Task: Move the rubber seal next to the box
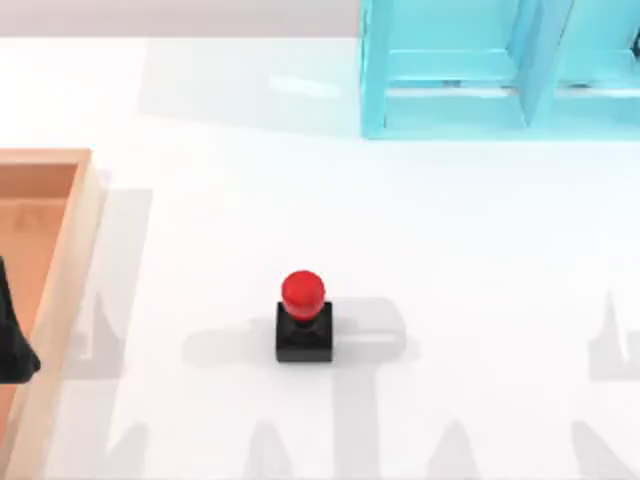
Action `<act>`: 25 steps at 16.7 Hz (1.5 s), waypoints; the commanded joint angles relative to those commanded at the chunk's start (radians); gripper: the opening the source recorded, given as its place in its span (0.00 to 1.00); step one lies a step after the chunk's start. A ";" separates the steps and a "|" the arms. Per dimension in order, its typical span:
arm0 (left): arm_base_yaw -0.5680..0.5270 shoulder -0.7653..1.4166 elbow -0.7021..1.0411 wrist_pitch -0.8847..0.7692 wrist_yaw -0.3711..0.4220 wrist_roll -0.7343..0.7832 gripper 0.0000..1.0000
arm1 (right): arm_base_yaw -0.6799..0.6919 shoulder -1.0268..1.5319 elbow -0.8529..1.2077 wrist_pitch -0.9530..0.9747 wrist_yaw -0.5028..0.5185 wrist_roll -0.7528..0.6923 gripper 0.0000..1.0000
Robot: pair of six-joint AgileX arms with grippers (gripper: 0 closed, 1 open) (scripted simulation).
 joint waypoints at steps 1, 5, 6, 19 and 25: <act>0.000 0.000 0.000 0.000 0.000 0.000 1.00 | 0.000 0.000 0.000 0.000 0.000 0.000 1.00; -0.017 0.059 0.056 -0.058 -0.002 -0.026 1.00 | 0.000 0.000 0.000 0.000 0.000 0.000 1.00; -0.029 0.099 0.093 -0.093 -0.004 -0.043 1.00 | 0.000 0.000 0.000 0.000 0.000 0.000 1.00; -0.396 1.178 1.095 -0.889 -0.016 -0.441 1.00 | 0.000 0.000 0.000 0.000 0.000 0.000 1.00; -0.594 1.737 1.580 -1.223 -0.009 -0.606 1.00 | 0.000 0.000 0.000 0.000 0.000 0.000 1.00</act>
